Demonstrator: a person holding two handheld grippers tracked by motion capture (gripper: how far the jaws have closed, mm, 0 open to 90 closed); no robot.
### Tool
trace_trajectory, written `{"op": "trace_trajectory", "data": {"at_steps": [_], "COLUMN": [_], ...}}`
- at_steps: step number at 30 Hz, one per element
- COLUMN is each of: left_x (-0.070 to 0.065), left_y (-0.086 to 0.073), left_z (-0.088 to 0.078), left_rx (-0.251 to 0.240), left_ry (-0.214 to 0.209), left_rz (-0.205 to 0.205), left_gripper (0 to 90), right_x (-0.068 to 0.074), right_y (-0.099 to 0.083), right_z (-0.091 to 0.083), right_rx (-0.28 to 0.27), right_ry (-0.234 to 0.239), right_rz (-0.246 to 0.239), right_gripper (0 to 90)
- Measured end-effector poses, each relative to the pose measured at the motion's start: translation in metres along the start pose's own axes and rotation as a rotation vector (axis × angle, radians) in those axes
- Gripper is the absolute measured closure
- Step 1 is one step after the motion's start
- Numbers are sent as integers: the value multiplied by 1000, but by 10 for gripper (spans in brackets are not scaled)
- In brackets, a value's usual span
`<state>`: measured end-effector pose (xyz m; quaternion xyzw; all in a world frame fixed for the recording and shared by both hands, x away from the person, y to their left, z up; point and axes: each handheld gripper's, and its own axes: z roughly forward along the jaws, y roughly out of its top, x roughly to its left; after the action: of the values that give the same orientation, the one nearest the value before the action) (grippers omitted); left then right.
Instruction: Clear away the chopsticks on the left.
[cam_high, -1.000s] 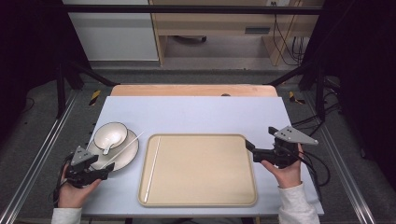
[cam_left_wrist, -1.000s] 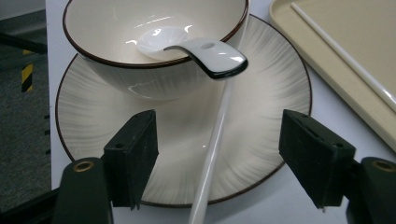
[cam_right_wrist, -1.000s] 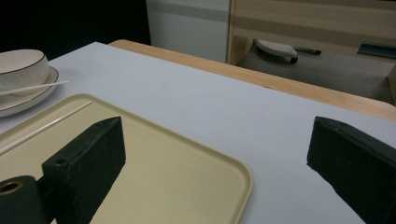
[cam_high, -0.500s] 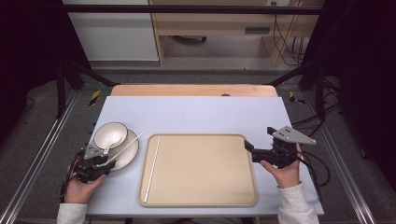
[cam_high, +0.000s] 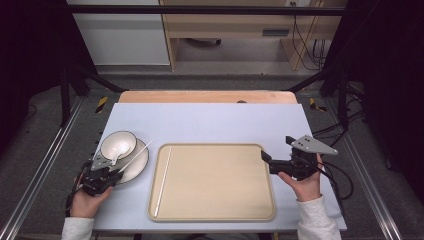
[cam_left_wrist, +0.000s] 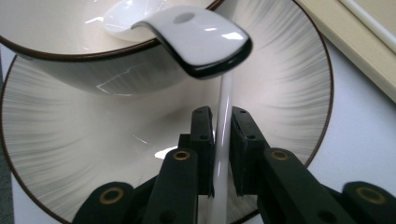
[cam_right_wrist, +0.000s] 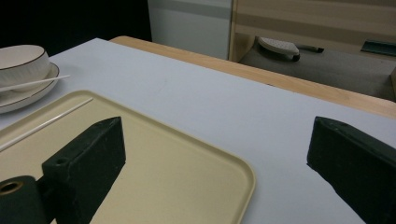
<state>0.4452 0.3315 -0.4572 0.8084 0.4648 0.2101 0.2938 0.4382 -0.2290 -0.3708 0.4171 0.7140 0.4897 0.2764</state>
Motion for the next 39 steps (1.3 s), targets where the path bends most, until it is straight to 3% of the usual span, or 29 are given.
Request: {"op": "trace_trajectory", "data": {"at_steps": [7,12,18,39], "left_x": [-6,-12,-23,-67], "left_y": [2,4,9,21], "left_z": [0,-4,-12,-25], "left_rx": [6,-23,-57,-190], "left_ry": [-14,-14,-5,15], "left_rz": [8,-8,7,-63], "left_gripper": [833,835,836,837], "right_x": [0,-1,-1,-2], "right_y": [0,0,1,1], "right_z": [0,-1,-2,-5], "right_rx": [0,-5,-6,-13], "right_ry": [-1,-2,-4,-4], "right_rz": [-1,-3,0,0], "right_gripper": [48,48,48,48]}}
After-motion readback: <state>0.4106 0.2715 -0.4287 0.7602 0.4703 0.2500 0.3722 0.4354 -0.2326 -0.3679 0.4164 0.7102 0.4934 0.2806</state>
